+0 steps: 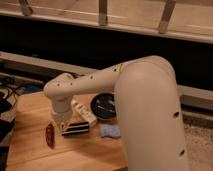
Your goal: Knock the eraser over
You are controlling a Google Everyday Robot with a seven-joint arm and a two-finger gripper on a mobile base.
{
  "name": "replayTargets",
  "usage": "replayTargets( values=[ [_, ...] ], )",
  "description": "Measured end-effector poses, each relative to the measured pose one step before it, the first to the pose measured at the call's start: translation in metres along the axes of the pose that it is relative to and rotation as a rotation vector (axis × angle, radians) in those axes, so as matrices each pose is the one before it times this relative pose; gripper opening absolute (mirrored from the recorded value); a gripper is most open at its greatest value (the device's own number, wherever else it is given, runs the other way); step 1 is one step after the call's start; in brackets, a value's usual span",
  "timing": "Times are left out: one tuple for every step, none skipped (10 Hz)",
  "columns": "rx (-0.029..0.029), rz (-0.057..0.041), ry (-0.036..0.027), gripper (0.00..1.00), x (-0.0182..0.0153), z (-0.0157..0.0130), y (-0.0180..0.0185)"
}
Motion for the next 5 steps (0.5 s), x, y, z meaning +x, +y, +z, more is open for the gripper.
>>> replayTargets(
  values=[
    [0.00498,0.00624,-0.00038,0.00,0.00152,-0.00123,-0.00598],
    [0.00794,0.00225,0.00579,0.00,0.00278,0.00150,-0.00386],
    [0.00209,-0.00023,0.00256,0.00,0.00026,0.00166,0.00370],
    [0.00348,-0.00282,-0.00336,0.00,-0.00102,0.00043,0.00553],
    [0.01196,0.00445,-0.00360,0.00,-0.00015,-0.00028,-0.00244]
  ],
)
